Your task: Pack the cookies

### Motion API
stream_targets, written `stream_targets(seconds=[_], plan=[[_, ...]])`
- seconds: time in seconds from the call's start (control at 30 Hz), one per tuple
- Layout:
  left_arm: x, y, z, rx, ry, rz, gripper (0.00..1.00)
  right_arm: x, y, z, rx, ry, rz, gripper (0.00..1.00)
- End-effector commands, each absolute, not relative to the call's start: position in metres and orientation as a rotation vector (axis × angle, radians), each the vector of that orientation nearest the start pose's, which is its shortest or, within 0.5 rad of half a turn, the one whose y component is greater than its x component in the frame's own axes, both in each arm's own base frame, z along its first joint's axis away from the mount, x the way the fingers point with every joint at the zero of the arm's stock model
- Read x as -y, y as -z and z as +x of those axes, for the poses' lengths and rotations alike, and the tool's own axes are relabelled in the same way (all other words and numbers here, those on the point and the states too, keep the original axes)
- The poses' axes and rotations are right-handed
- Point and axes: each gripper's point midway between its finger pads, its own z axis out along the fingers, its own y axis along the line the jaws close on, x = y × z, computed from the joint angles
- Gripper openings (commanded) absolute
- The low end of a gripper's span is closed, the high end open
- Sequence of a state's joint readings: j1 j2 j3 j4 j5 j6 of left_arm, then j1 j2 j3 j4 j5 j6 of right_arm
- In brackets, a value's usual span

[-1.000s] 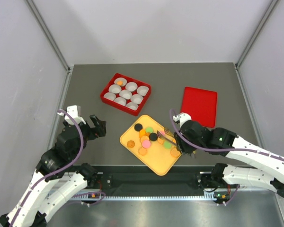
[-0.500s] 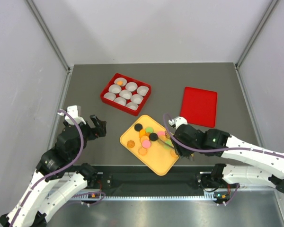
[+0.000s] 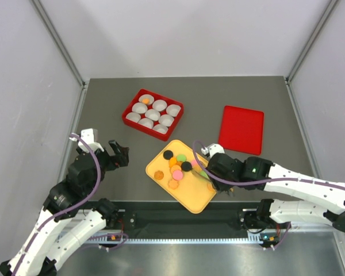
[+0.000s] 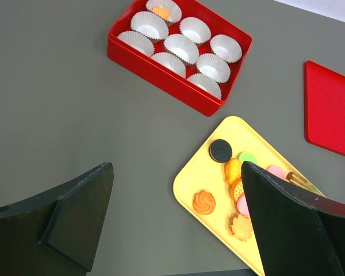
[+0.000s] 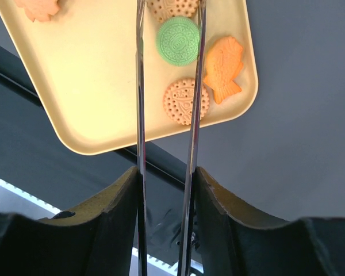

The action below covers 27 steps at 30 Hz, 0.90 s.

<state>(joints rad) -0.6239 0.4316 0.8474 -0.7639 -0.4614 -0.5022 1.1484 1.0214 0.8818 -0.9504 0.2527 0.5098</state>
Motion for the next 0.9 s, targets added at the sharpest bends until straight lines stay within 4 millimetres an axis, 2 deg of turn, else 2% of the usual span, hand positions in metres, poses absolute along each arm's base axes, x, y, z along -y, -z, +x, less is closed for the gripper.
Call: stream_targets(seconds=[0.0,0.2,0.37,0.57,0.73,0.77,0.8,0.87], plan=[[0.065,-0.267,0.194,-1.856,0.342,-0.191,0.97,-0.197,-0.138,0.115,-2.472,-0.275,-0.726,0.40],[0.065,-0.268,0.193,-1.849,0.346,-0.191,0.97,-0.198,-0.148,0.116,-2.463,-0.281,-0.735,0.27],[0.065,-0.268,0.193,-1.850,0.345,-0.191,0.97,-0.201,-0.180,0.121,-2.404,-0.328,-0.706,0.26],[0.065,-0.268,0.193,-1.850,0.348,-0.189,0.97,-0.206,-0.199,0.126,-2.364,-0.348,-0.700,0.27],[0.065,-0.267,0.194,-1.855,0.342,-0.191,0.97,-0.228,-0.226,0.151,-2.286,-0.355,-0.705,0.28],[0.065,-0.267,0.193,-1.854,0.344,-0.192,0.97,-0.234,-0.233,0.160,-2.265,-0.355,-0.698,0.28],[0.065,-0.267,0.194,-1.854,0.344,-0.192,0.97,-0.242,-0.254,0.175,-2.211,-0.381,-0.649,0.29],[0.065,-0.267,0.194,-1.853,0.341,-0.194,0.97,-0.256,-0.264,0.199,-2.170,-0.366,-0.652,0.29]])
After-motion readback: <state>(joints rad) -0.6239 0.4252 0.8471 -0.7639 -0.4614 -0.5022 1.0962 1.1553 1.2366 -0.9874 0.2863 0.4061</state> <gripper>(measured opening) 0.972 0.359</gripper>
